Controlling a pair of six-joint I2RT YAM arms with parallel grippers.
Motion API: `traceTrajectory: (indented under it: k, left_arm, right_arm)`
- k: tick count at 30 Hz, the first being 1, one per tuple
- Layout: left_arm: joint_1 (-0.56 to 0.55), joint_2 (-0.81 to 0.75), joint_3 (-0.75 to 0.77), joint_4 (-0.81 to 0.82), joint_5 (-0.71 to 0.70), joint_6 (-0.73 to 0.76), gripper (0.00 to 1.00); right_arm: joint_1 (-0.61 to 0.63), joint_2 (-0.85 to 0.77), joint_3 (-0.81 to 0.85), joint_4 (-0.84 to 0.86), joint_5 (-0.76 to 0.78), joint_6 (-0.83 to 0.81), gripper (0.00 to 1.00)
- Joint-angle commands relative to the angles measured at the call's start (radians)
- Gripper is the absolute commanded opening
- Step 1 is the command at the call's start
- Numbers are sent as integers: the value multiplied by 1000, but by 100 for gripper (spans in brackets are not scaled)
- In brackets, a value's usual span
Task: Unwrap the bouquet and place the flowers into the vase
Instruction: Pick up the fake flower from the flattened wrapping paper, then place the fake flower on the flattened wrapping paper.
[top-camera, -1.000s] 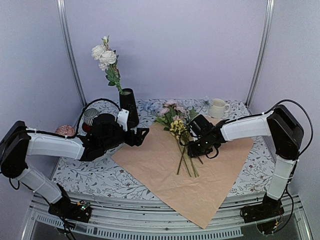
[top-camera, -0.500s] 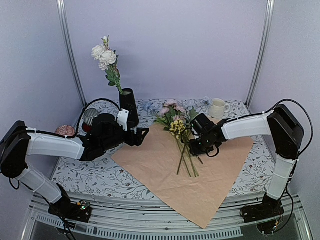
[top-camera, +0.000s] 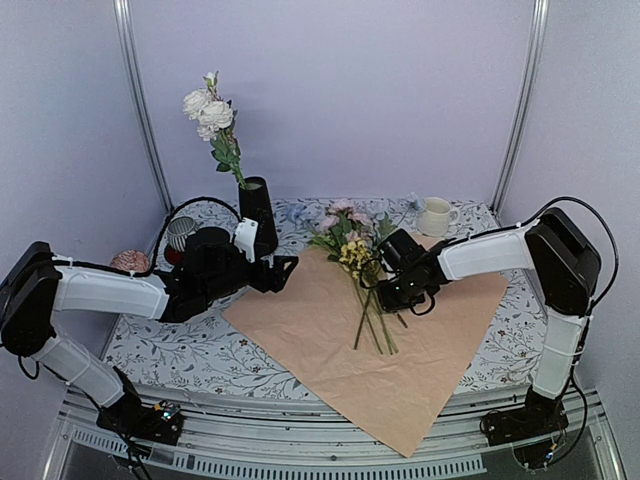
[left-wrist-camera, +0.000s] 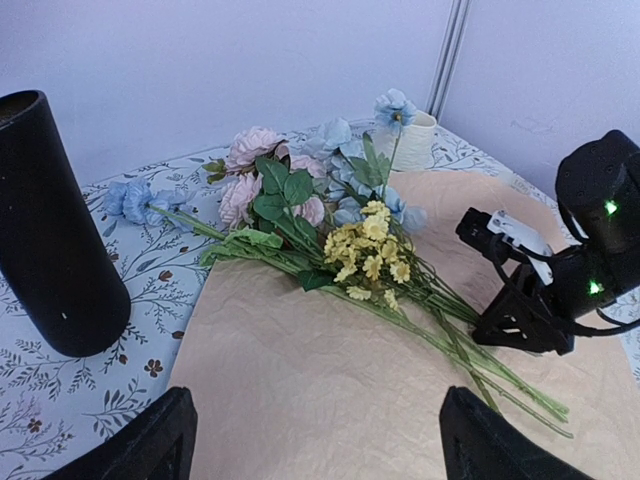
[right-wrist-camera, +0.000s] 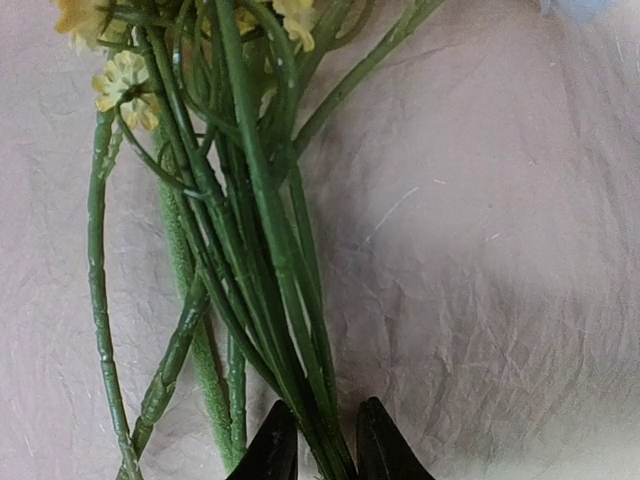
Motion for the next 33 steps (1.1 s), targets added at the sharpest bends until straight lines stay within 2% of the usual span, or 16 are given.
traceTrajectory:
  k: [1,4,6,10,23,28,33]
  left_arm:
    - [-10,8,22,-3,-3,18,86]
    - [-10,10,22,-3,-3,18,86]
    - [-10,10,23,-4,-4,20,86]
    - [-10,8,23,-6,-3,20,86]
    - [-13,3,22,-8,-1,20,86]
    - [-12,5,22,-6,-1,19,86]
    - [-12,6,24,-6,-2,19,86]
  right_arm:
    - [10,15,17,-21,13,-25,22]
    - [34,-22,24,-24,27,-43,20]
    - [44,-54,26,-25,43,-46,14]
    - [46,-136,15,-19,68,-41,10]
    - [37,-443,-129,11,293,52,11]
    - [-14,-473,-204,7,300,121,13]
    - [-33,-411,-248,20,261,155,15]
